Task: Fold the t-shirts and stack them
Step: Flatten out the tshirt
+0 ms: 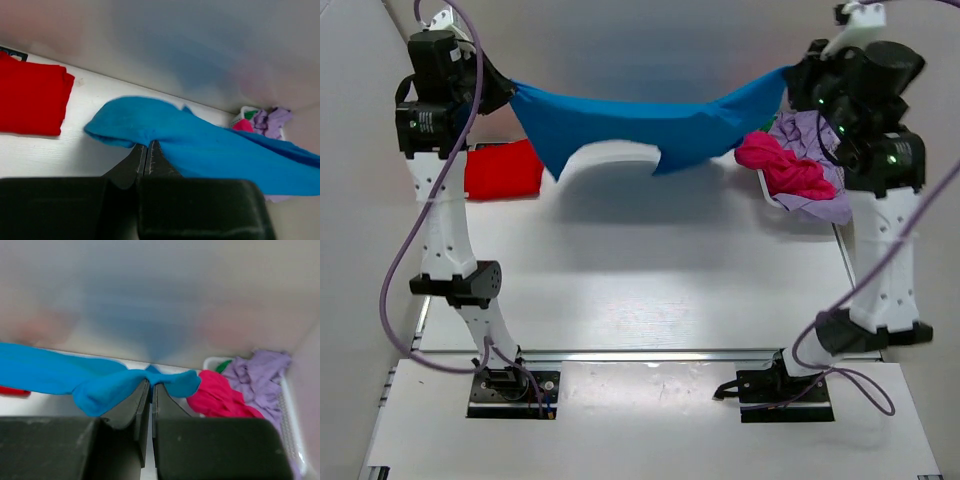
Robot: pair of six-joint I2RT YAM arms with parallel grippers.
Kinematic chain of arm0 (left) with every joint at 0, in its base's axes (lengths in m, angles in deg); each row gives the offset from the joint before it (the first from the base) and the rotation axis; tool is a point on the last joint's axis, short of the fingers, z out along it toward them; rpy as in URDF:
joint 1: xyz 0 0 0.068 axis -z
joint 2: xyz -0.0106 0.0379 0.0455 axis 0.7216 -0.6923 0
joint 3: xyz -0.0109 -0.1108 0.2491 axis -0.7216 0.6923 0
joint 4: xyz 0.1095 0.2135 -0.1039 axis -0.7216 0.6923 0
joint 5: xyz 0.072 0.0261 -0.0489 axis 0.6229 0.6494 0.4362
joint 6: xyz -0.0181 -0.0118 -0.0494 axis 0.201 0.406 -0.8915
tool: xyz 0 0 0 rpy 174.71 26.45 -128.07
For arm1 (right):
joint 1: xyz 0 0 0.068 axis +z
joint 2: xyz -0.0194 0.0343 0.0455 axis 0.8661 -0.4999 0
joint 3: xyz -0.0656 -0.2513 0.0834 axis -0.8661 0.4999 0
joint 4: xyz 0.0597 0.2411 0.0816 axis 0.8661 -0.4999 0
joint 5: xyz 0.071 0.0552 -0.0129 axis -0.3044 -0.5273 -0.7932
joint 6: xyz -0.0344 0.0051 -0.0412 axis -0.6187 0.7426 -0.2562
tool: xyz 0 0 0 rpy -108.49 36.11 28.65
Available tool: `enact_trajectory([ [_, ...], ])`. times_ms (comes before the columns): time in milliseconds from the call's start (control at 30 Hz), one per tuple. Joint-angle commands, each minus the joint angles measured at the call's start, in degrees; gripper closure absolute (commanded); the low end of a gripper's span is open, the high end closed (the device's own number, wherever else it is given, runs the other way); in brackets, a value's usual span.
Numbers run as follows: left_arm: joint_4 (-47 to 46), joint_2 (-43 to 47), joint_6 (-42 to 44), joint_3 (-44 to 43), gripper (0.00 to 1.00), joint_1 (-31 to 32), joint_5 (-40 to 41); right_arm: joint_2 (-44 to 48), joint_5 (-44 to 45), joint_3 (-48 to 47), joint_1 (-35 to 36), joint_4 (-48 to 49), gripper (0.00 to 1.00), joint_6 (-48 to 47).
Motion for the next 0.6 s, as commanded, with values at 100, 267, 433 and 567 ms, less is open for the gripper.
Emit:
enact_trajectory([
  [100, 2.0, 10.5, 1.7, 9.0, 1.00, 3.3, 2.8, 13.3, 0.7, 15.1, -3.2, 2.9, 1.00, -1.3],
  [267, 1.7, 21.8, 2.3, 25.0, 1.00, 4.4, 3.7, 23.7, -2.5, 26.0, -5.4, 2.4, 1.00, -0.6],
  [433, 0.2, 37.3, 2.4, 40.2, 1.00, 9.0, 8.3, 31.7, -2.2, 28.6, -4.0, -0.6, 1.00, -0.5],
  [567, 2.2, 45.0, 1.9, 43.7, 1.00, 12.7, 13.3, 33.0, -0.9, 22.3, -1.0, -3.7, 1.00, -0.6],
])
